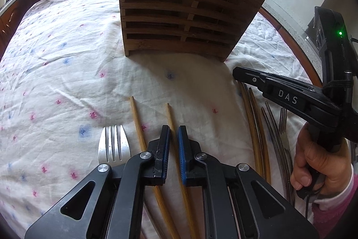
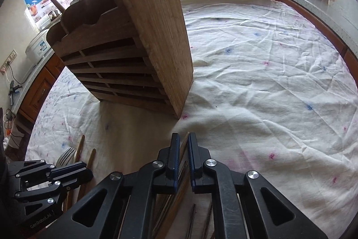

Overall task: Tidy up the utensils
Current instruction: 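Close the left tool on a chopstick while the right tool grips another chopstick, then lift both chopsticks and carry them above the wooden holder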

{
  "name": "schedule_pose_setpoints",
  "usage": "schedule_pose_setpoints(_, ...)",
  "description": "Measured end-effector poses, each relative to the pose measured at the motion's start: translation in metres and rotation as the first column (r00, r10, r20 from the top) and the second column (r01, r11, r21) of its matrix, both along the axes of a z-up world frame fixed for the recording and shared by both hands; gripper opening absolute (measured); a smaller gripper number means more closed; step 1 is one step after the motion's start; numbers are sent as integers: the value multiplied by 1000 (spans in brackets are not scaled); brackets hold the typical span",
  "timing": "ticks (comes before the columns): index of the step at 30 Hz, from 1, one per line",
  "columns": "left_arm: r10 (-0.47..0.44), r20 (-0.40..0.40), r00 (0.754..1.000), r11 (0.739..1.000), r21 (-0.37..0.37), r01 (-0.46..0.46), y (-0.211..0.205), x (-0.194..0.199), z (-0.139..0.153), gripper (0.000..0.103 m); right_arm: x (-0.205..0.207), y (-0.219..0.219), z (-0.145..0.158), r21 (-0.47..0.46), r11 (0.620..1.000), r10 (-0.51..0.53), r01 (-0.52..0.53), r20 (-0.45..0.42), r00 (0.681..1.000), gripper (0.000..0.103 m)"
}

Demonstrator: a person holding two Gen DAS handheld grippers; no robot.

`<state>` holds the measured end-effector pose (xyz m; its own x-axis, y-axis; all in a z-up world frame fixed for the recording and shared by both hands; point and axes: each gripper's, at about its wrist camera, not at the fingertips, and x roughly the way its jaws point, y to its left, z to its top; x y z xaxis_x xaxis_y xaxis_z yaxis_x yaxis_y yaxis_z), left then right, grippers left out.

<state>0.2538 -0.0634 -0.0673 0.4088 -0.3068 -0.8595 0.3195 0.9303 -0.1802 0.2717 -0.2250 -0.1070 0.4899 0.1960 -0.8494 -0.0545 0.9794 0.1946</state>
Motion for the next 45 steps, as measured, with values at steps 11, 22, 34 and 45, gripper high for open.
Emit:
schedule_pose_setpoints(11,36,60,998,994,-101,-29,16,-22,34,5,-25,-5,44,119,993,7,-17,88,996,5)
schedule_pose_setpoints(22,52,198,979,977,-214,-8,48,-74,103,5,-81,-13,122,173,983,18,-67,273,962,4)
schedule_pose_setpoints(34,66,293,954,967,-256,12,59,-116,137,5,-122,-14,164,168,980,37,-108,377,925,4)
schedule_pose_setpoints(45,78,340,937,960,-280,21,68,-135,150,5,-138,-13,181,169,978,43,-124,418,907,3)
